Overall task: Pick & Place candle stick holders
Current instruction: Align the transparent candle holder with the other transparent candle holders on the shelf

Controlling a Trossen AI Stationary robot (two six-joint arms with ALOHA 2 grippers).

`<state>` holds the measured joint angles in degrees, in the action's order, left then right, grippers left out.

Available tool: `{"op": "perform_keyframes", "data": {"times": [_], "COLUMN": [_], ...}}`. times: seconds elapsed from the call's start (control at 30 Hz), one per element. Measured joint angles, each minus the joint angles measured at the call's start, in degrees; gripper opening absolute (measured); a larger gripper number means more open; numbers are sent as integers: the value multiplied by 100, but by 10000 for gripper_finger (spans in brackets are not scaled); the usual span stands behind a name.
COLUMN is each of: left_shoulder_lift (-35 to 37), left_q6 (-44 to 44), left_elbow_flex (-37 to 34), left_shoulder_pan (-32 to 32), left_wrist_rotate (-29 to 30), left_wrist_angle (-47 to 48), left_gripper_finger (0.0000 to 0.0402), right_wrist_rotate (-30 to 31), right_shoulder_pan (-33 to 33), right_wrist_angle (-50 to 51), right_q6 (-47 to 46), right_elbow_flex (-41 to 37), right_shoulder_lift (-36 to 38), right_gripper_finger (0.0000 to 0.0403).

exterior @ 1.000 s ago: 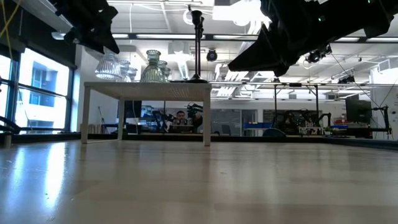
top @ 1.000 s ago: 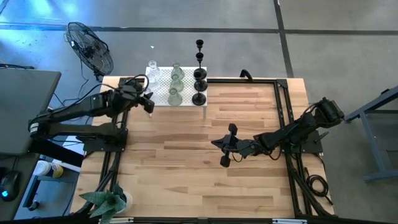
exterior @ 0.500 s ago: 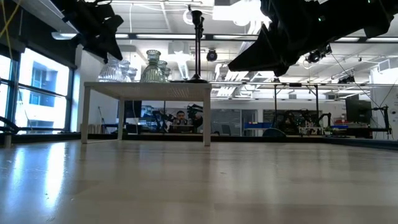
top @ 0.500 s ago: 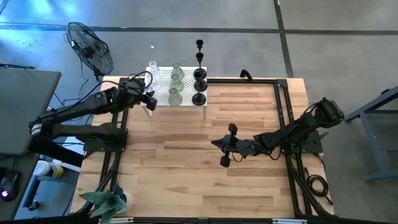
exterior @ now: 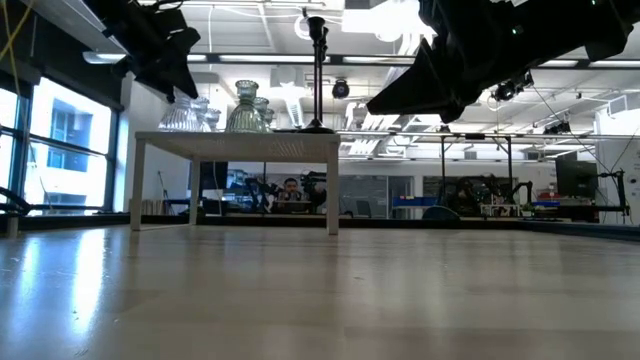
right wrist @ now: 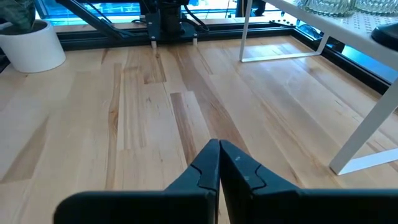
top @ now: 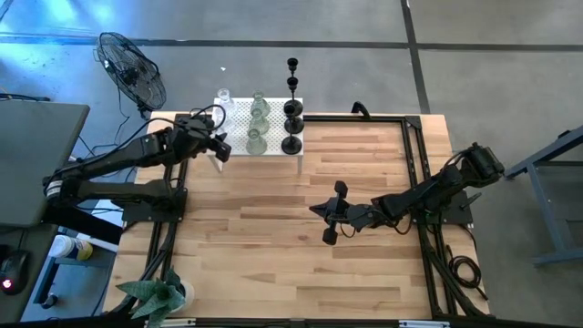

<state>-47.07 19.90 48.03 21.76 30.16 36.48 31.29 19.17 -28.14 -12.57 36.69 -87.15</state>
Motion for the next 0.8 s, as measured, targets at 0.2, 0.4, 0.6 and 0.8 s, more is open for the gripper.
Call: {"op": "perform_keyframes", "data": {"times": [0.2, 0.4, 0.6, 0.8], "left_shoulder_lift": [-84, -147, -146, -146], "left_q6": [-15, -12, -127, -212], "left_elbow_flex": [0, 2, 2, 2], "left_shoulder_pan": [0, 0, 0, 0], "left_wrist_rotate": [-4, 39, 43, 83], "left_wrist_angle": [-11, -64, -58, -49], "left_gripper_finger": [159, 159, 159, 159], "right_wrist_rotate": [-7, -9, -13, -15], "right_shoulder_pan": [1, 1, 1, 1], "right_wrist_angle": [0, 0, 0, 0], "right_q6": [-1, -1, -1, 0], "right_elbow_flex": [0, 0, 0, 0], "right_shoulder_lift": [0, 0, 0, 0], "right_gripper_finger": [1, 2, 2, 1]}}
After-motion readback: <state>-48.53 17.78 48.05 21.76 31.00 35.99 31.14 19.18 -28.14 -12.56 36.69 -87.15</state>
